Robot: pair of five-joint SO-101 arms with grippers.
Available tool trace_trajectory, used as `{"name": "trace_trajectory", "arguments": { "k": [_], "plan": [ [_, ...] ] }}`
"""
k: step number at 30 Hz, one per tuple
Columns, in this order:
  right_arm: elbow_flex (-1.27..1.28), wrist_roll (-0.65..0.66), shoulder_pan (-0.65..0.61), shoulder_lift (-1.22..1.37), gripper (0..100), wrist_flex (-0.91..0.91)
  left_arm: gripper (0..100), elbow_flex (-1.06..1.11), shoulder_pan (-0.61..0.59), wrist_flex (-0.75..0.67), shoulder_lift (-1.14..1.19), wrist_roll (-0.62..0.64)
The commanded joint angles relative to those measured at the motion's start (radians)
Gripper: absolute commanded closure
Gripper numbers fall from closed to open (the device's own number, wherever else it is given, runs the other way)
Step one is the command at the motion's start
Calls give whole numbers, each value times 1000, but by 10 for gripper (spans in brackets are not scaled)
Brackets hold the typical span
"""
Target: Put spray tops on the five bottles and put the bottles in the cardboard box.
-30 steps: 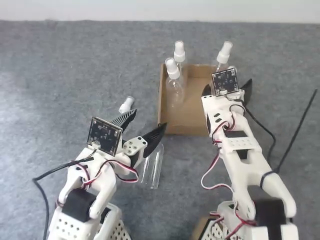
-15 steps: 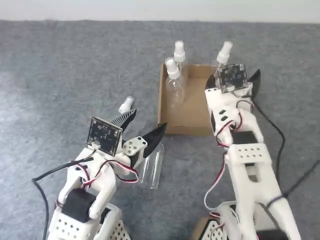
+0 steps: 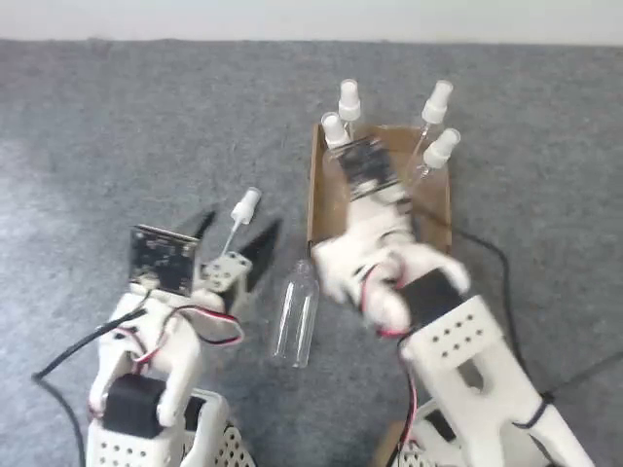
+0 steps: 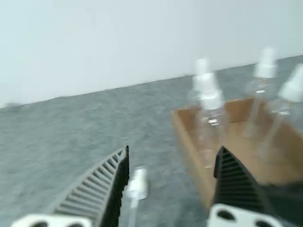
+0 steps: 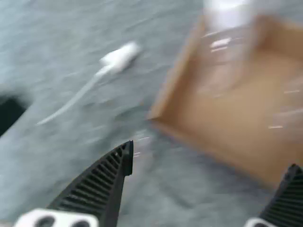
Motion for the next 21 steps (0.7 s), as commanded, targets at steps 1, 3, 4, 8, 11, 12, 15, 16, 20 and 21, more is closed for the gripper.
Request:
{"name": "trace_trajectory", "arguments": {
  "k": [1,3,4,8,11,12,15,16,20,21],
  "plan": [
    [-44,-126,-111,10,586,18,732,-56,-244,17,94,-95],
    [-44,-172,-147,73,586,13,732,-67,-336,-9,167,-129],
    [-44,-195,-163,114,586,13,732,-76,-370,-23,210,-141],
    [-48,-238,-205,282,586,-41,732,-153,-423,-34,376,-167],
    [-48,-264,-205,377,586,-125,732,-193,-431,-38,471,-173],
    [-46,-270,-206,404,586,-147,732,-203,-430,-38,494,-175],
    [-46,-272,-209,467,586,-177,732,-220,-428,-38,532,-175],
    [-46,-272,-209,487,588,-179,732,-222,-428,-40,537,-175],
    [-48,-310,-209,552,701,-180,732,-222,-425,-77,545,-175],
    [-48,-305,-209,559,744,-180,732,-225,-422,-78,545,-175]
  ]
}}
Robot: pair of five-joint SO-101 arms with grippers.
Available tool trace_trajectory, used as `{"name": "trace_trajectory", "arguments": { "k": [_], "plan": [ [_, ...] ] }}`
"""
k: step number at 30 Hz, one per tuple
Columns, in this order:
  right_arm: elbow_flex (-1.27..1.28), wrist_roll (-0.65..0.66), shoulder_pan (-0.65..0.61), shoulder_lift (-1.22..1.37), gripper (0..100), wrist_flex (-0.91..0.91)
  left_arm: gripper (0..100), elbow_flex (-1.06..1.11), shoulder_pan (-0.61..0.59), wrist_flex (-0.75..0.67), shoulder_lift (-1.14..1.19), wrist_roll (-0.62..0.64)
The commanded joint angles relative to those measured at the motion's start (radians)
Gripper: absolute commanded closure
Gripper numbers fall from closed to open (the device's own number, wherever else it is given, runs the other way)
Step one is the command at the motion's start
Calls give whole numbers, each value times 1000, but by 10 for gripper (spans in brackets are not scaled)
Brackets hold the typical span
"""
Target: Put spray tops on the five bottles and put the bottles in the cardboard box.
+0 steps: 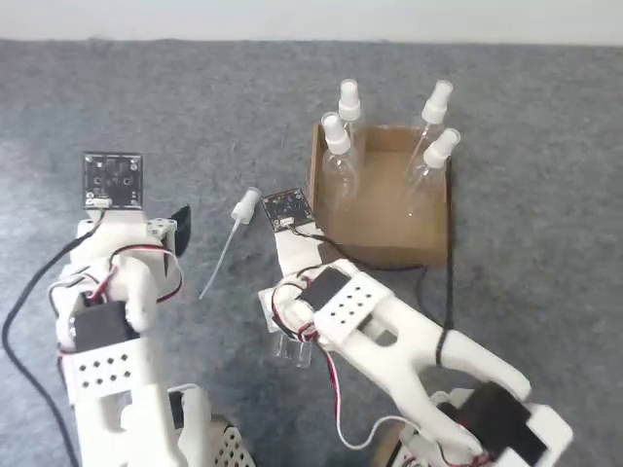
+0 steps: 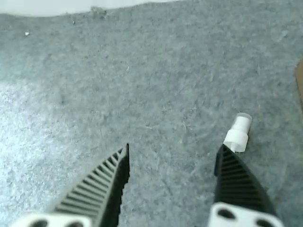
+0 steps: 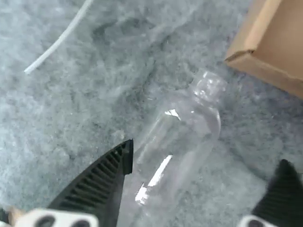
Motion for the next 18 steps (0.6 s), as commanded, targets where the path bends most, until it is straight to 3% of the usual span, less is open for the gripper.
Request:
{"name": "trace_trajectory", "arguments": {
  "k": [1,6,10,18],
  "plan": [
    [-48,-8,-4,18,790,-15,732,-58,6,-41,8,-8],
    [-48,44,2,18,993,-5,732,-68,43,-3,9,-6],
    [-48,149,4,-24,989,61,732,-73,48,23,9,-6],
    [-46,810,5,-421,988,392,731,-88,49,58,11,-8]
  ]
}}
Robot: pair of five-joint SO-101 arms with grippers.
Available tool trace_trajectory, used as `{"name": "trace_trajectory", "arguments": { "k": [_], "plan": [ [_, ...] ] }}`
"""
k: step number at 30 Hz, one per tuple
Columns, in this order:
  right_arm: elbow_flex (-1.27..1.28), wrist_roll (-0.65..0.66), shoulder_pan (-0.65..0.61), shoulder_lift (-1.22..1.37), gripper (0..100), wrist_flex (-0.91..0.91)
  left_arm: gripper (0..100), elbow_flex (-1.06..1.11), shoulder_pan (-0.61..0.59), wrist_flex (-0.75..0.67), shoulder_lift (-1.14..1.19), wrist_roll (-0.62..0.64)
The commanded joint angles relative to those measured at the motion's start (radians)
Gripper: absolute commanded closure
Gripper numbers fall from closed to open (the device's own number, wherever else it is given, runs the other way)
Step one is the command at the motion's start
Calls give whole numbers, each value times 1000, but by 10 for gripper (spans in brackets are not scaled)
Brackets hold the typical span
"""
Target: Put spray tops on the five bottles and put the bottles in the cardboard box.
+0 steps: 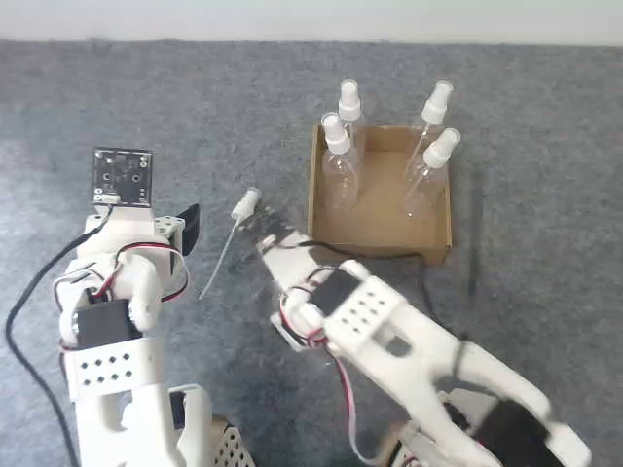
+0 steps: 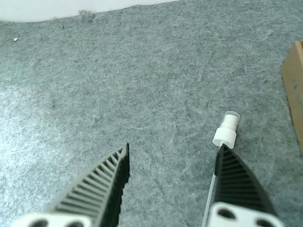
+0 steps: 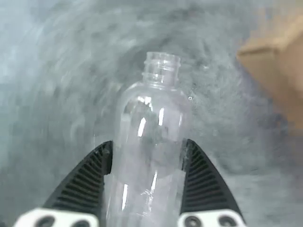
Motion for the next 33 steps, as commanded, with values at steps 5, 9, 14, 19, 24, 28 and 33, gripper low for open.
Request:
{"name": "trace_trajectory", "arguments": {
  "k": [5,9,14,19,24,28,33],
  "plan": [
    [-69,368,189,-386,988,303,730,-197,41,141,158,-84],
    [-189,450,496,-437,989,449,729,-334,123,178,391,-114],
    [-348,678,865,-437,989,601,731,-542,213,173,720,-112],
    [-242,875,1253,-404,989,449,731,-782,273,173,1043,-112],
    [-44,968,1480,-245,989,136,732,-995,279,173,1339,-63],
    [-20,979,1543,-73,989,-2,746,-1145,273,176,1537,-58],
    [-23,973,1549,81,988,-90,819,-1279,273,226,1686,-61]
  ]
}}
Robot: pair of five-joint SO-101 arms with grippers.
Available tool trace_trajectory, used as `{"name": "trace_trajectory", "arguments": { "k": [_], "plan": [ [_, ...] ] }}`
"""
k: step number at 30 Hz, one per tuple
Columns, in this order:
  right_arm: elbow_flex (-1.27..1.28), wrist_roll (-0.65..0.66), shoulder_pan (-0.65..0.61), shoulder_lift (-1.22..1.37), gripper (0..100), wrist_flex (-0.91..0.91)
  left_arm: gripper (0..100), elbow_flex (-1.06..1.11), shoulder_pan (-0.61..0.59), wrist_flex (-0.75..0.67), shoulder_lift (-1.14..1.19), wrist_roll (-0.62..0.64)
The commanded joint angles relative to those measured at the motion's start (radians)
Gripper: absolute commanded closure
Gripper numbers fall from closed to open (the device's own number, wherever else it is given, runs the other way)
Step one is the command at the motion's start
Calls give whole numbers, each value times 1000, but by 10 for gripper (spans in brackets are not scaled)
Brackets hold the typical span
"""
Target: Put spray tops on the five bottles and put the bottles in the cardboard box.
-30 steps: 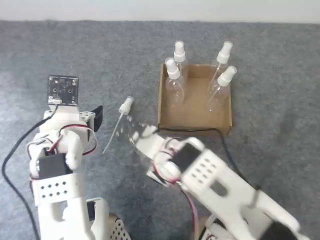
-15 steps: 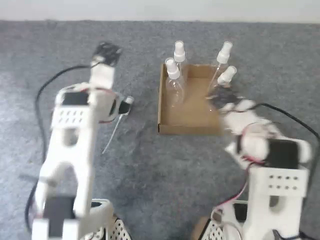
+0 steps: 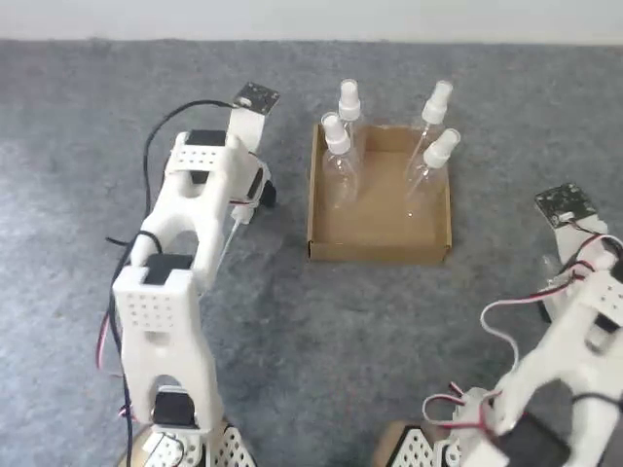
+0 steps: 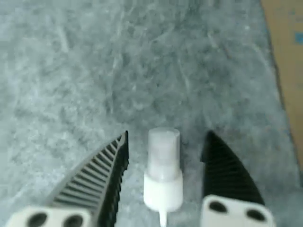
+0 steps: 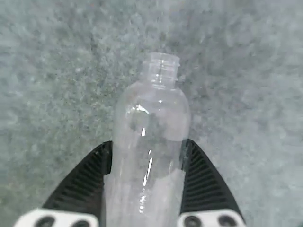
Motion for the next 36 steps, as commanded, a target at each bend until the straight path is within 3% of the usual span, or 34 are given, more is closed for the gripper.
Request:
{"name": "trace_trajectory", "arguments": {
  "k": [1,5,14,17,26,36],
  "plan": [
    [-11,8,19,71,988,-76,840,-143,-3,71,63,12],
    [-9,6,38,147,988,-124,996,-173,-3,146,71,15],
    [-9,-187,74,257,980,-263,990,-237,5,362,-15,60],
    [-17,-207,64,278,902,-263,990,-142,20,387,-155,66],
    [-37,-207,41,298,743,-180,989,596,101,64,-781,68],
    [-318,-244,-30,308,712,54,988,1010,91,-123,-1129,66]
  ]
}}
